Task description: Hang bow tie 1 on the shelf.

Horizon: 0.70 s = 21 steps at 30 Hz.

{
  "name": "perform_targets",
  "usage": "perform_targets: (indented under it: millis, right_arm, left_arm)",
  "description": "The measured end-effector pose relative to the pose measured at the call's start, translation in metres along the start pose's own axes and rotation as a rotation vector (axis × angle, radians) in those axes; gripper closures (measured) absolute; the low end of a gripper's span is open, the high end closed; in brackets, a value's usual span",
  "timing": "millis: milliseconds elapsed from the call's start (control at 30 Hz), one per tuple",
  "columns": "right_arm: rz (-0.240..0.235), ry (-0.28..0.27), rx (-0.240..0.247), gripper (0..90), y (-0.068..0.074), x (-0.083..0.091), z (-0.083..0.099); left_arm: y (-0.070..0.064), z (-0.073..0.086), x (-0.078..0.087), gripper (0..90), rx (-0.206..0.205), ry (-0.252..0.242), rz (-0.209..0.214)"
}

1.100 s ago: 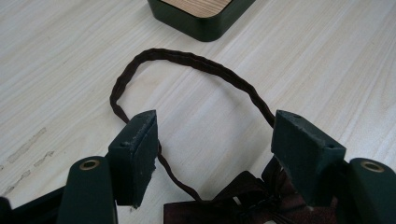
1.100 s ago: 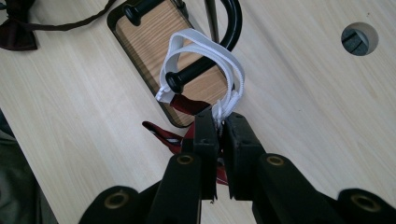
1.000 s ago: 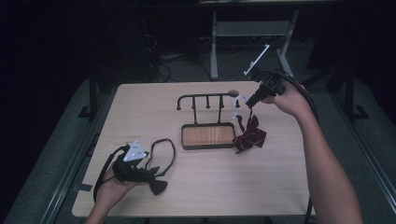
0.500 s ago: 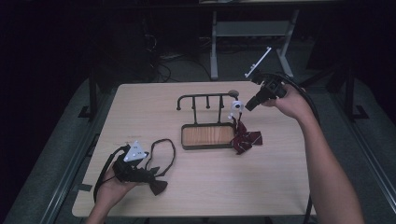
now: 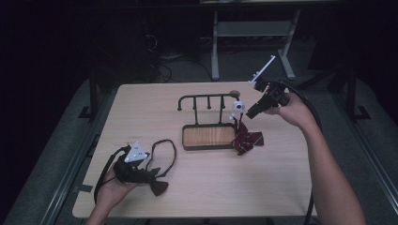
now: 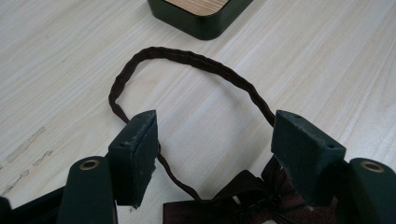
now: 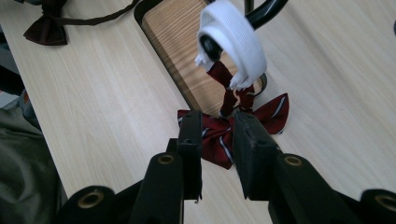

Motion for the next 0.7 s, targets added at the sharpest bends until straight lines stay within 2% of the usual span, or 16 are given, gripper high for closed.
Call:
perform_targets:
  millis: [700]
  right_arm:
    - [-0.025,-0.008,0.018,66.0,0.009,-0.017,0.026]
  left_arm:
    - [0.0,0.0,-0.001,32.4,0.0,0.0,-0.001]
Point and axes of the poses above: each handheld gripper's, and its own axes: x roughly backward along the jaws, z roughly out of its underside, y roughly to its left, the point moved 8 cm from there along -x, roughly forward along the jaws
